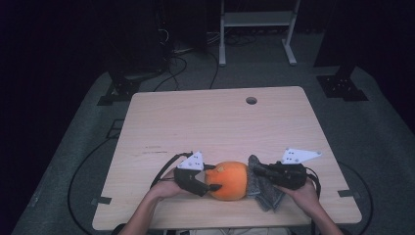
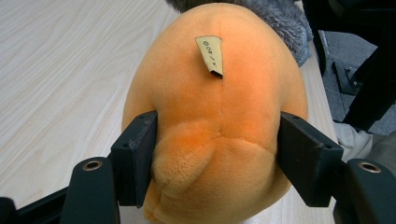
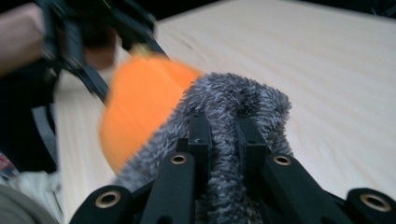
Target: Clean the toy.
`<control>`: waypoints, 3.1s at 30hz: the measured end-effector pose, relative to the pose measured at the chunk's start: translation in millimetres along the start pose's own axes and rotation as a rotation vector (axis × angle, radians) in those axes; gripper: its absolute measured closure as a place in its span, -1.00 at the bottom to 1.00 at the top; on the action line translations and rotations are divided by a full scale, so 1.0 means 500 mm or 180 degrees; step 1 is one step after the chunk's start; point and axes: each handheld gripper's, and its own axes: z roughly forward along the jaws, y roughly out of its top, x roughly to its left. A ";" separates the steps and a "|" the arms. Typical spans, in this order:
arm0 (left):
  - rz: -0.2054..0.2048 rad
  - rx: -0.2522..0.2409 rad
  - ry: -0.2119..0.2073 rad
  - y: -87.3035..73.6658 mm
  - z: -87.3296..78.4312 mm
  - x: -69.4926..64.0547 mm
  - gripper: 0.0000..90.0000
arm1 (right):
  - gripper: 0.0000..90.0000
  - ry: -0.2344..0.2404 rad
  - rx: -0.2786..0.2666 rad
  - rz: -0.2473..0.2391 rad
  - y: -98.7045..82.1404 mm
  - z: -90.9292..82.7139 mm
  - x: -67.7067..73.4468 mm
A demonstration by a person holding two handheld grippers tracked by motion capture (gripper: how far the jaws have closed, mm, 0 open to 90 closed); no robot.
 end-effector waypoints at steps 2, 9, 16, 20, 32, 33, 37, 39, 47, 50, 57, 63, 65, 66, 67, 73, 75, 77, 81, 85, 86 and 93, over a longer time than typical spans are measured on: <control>0.0011 0.0002 -0.0002 0.000 0.001 -0.001 -0.27 | 0.75 0.0053 -0.0076 -0.0051 0.016 0.003 0.011; 0.0041 0.0000 -0.0031 0.001 0.003 -0.005 -0.29 | 0.76 0.0050 0.0098 -0.0028 0.013 0.037 0.010; 0.0037 -0.0002 -0.0041 0.003 0.006 -0.006 -0.30 | 0.76 -0.0088 0.0284 0.0040 -0.018 0.016 -0.002; 0.0029 -0.0017 -0.0036 0.005 0.010 -0.007 -0.30 | 0.75 -0.0046 0.0191 -0.0018 -0.006 0.001 0.007; 0.0104 0.0001 -0.0081 0.011 0.016 -0.017 -0.30 | 0.76 0.0122 -0.0007 -0.0234 0.058 0.028 0.045; 0.0113 0.0002 -0.0090 0.011 0.016 -0.017 -0.30 | 0.76 0.0122 0.0025 -0.0225 0.056 0.036 0.044; 0.0139 0.0002 -0.0132 0.012 0.016 -0.019 -0.31 | 0.76 0.0076 0.0101 -0.0191 0.035 0.044 0.036; 0.0156 -0.0006 -0.0145 0.014 0.017 -0.021 -0.31 | 0.76 0.0031 0.0128 -0.0150 0.024 0.036 0.029; 0.0152 -0.0005 -0.0146 0.028 0.023 -0.031 -0.31 | 0.76 -0.0049 0.0102 -0.0097 0.011 -0.008 0.023; 0.0135 -0.0010 -0.0144 0.030 0.025 -0.029 -0.30 | 0.76 0.0017 -0.0028 -0.0163 0.032 -0.014 0.037; 0.0098 -0.0140 -0.0216 0.029 0.015 -0.026 -0.28 | 0.76 0.0070 0.0052 -0.0207 0.038 0.028 0.048; 0.0052 -0.0241 -0.0240 0.032 0.015 -0.024 -0.18 | 0.76 -0.0011 0.0148 -0.0099 0.009 0.022 0.027; 0.0089 -0.0206 -0.0209 0.033 0.017 -0.027 -0.16 | 0.76 -0.0059 0.0191 -0.0096 0.005 0.014 0.022; 0.0086 -0.0195 -0.0193 0.033 0.018 -0.028 -0.15 | 0.76 -0.0077 0.0202 -0.0088 0.005 0.010 0.022; 0.0092 -0.0181 -0.0182 0.033 0.019 -0.028 -0.14 | 0.76 -0.0084 0.0196 -0.0085 0.005 0.005 0.021; 0.0033 -0.0176 -0.0097 0.036 0.024 -0.029 -0.14 | 0.76 0.0087 -0.0018 -0.0191 0.036 -0.005 0.053; 0.0029 -0.0169 -0.0078 0.036 0.024 -0.028 -0.14 | 0.76 0.0171 -0.0034 -0.0232 0.046 0.005 0.068; 0.0047 -0.0170 -0.0079 0.035 0.023 -0.029 -0.15 | 0.76 0.0167 0.0033 -0.0307 0.046 0.019 0.073; 0.0051 -0.0225 -0.0247 0.033 0.019 -0.027 -0.57 | 0.76 0.0178 0.0080 -0.0277 0.036 0.038 0.068; 0.0193 -0.0127 -0.0180 0.030 0.029 -0.029 -0.55 | 0.76 0.0154 0.0078 -0.0287 0.036 0.038 0.064; 0.0237 -0.0101 -0.0136 0.028 0.031 -0.030 -0.51 | 0.76 0.0143 0.0079 -0.0274 0.035 0.037 0.061; 0.0190 -0.0094 -0.0050 0.027 0.030 -0.028 -0.29 | 0.76 0.0019 0.0121 -0.0094 0.005 0.016 0.030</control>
